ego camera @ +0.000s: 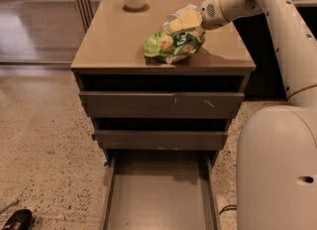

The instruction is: Pick green rice chip bag from bottom drawer and place on counter

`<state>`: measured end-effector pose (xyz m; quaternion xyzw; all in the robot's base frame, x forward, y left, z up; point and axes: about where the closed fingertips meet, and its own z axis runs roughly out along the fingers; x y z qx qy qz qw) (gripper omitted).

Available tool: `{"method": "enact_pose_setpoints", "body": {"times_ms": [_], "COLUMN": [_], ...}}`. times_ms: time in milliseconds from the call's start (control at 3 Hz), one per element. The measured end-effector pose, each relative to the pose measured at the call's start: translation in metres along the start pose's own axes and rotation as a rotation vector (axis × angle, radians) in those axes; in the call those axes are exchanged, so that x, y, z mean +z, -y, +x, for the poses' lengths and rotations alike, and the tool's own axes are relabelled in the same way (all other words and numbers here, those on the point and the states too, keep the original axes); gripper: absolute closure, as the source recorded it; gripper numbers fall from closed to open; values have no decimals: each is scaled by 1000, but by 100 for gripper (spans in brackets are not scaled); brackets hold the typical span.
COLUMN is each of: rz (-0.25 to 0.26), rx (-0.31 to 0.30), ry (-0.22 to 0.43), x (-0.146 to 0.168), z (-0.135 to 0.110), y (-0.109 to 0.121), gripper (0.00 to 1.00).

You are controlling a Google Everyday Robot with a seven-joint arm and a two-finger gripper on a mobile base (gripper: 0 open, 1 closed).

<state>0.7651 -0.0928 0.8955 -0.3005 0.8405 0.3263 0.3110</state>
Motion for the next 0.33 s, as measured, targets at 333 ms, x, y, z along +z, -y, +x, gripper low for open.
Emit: {"method": "enact_pose_setpoints", "body": {"times_ms": [333], "rz": [0], "rx": [0], "ry": [0], "x": [0], "z": [0], "y": [0], "gripper": [0]}}
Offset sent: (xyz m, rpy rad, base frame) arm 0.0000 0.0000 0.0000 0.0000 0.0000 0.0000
